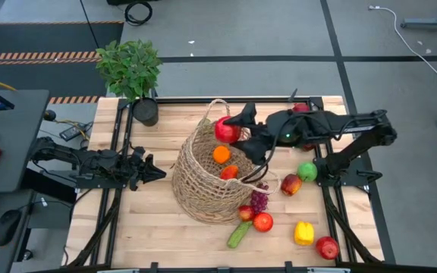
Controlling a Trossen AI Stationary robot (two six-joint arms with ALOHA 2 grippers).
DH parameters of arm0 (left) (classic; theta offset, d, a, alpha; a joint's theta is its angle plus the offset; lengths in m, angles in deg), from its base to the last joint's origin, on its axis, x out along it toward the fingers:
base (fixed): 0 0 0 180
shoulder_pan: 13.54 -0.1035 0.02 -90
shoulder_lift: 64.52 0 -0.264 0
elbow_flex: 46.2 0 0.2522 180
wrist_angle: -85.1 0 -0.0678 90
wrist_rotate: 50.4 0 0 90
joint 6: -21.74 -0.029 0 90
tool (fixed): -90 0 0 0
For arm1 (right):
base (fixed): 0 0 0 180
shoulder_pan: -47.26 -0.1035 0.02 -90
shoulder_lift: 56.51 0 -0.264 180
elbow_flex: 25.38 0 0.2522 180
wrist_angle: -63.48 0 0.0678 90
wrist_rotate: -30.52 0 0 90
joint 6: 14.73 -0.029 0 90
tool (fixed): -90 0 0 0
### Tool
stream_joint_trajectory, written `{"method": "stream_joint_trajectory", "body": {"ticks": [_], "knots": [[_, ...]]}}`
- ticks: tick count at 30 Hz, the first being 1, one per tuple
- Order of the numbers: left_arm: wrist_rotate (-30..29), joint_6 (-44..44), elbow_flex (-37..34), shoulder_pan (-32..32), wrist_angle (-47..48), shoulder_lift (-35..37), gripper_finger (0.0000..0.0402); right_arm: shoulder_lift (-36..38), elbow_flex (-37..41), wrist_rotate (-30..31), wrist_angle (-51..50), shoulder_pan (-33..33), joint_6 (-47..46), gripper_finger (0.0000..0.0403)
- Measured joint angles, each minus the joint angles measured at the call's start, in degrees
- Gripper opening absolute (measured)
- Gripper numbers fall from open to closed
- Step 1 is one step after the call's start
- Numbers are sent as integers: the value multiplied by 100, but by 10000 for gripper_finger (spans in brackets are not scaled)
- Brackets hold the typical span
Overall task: Build produce basket
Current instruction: Put the red apple into the brown basket
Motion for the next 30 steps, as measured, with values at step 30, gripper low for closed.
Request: {"method": "stream_joint_trajectory", "body": {"ticks": [30], "knots": [[2, 2, 1, 0, 2, 0, 60, -186, 2, -2268, -288, 780, -7681, 368]]}}
